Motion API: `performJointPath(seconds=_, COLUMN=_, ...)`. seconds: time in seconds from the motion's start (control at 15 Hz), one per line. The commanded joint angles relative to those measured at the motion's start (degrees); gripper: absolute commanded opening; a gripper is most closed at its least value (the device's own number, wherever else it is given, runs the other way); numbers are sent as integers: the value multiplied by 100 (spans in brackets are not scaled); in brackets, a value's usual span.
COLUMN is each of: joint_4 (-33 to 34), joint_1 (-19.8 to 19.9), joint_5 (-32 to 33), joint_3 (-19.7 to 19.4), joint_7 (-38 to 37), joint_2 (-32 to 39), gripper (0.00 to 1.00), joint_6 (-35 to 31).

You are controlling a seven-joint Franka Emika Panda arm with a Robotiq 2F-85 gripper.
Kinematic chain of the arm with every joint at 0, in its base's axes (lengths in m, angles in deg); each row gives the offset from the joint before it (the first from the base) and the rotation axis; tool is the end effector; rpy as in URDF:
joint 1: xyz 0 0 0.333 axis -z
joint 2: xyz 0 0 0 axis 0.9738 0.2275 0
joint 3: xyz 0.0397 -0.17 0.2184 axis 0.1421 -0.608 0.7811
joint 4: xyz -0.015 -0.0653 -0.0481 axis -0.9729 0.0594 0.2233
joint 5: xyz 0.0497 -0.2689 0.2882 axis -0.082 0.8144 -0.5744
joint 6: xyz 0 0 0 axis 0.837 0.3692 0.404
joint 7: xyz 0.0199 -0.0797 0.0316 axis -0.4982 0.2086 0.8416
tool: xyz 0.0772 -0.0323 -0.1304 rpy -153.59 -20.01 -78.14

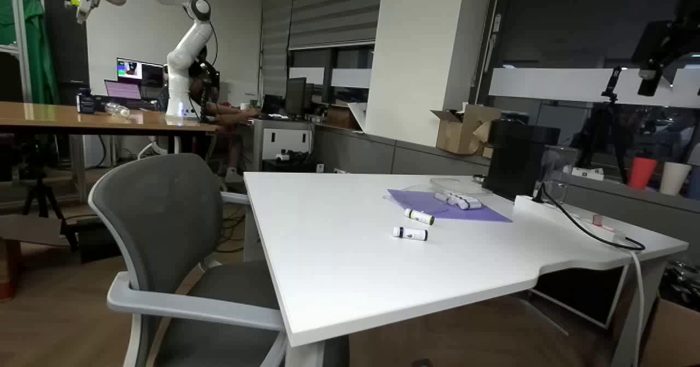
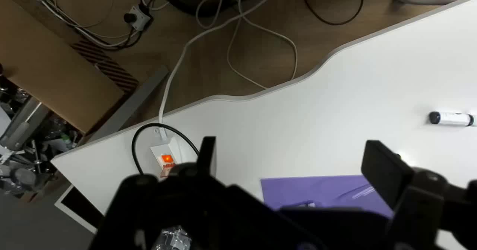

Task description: Take one bottle from the table and put it in the bowl

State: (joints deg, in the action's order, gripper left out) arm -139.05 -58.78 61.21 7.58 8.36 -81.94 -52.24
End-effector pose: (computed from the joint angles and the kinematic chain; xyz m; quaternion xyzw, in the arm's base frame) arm 0.3246 -0.2032 0.3813 0.9842 -0.1285 0.0981 0.0722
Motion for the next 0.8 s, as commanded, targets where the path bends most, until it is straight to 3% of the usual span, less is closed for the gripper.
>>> performJointPath(seconds=0.0, joint_4=12, joint_1=10, joint_5=-14, joint_3=12, joint_7=10, joint_2=2, gripper=100, joint_6=16)
performJointPath(seconds=0.53, joint_4=12, joint_1=10, joint_5=-14, joint_3=12, joint_7=10, joint_2=2, gripper=100, joint_6=16)
performJointPath(seconds=0.73, joint_4=344, joint_1=-174, joint_5=-95, joint_3=-256, joint_7=313, joint_2=849, gripper=100, joint_6=-610)
